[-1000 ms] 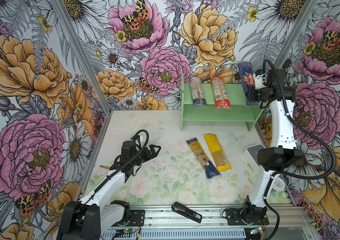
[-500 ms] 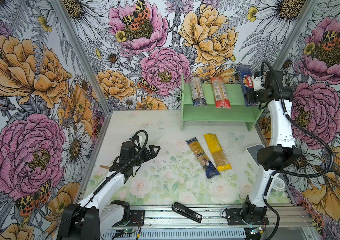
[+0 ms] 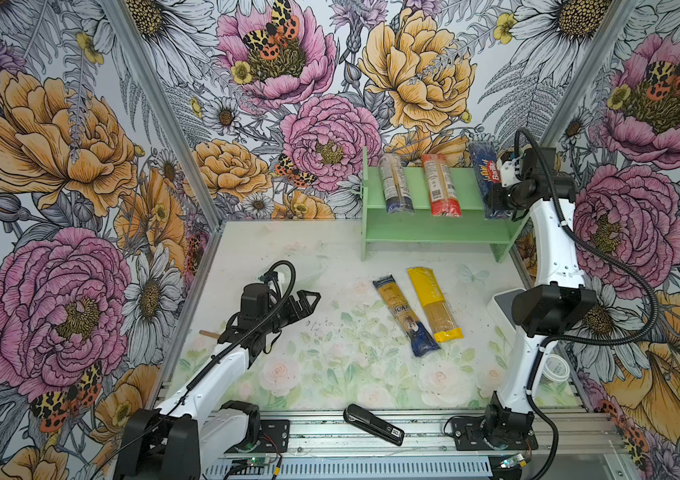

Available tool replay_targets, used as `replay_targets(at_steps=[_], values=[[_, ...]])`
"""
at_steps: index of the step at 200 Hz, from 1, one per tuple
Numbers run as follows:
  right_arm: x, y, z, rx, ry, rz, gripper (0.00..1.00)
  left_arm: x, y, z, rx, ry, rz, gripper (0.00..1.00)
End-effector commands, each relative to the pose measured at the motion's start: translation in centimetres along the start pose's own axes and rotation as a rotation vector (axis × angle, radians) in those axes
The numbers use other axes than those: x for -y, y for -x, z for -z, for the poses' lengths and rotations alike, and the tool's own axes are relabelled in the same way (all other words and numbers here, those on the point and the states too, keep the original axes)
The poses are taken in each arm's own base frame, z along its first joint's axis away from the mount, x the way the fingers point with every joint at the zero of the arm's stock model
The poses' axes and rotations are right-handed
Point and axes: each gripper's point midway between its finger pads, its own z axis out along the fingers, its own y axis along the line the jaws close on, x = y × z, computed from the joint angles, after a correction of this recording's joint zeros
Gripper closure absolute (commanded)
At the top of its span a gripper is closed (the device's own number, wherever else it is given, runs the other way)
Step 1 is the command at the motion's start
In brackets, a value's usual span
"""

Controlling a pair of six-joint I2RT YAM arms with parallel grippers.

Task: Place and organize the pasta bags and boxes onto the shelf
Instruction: 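Lower the Barilla box onto the shelf beside the red-topped bag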

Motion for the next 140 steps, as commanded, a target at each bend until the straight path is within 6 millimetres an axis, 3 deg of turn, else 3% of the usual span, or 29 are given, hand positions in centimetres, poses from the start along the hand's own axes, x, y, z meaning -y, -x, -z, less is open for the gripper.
replay_targets(at_steps=[1, 59, 103, 140], values=[[0.3, 5.6, 2.8, 0.222, -0.026, 0.031, 1.00, -0.1, 0.2, 0.4, 0.021, -0.006, 0.000, 0.01], [0.7, 4.7, 1.4, 0.188, -0.027, 0.020, 1.00, -0.1, 0.2, 0.6, 0.029, -0.006, 0.000, 0.01], [0.7, 3.8, 0.7, 0.158, -0.023, 0.012, 0.83, 0.0, 0.3, 0.7, 0.035, -0.008, -0.001, 0.01], [0.8, 3.4, 0.2, 0.144, -0.024, 0.009, 0.79, 0.0, 0.3, 0.7, 0.031, -0.008, 0.000, 0.01]])
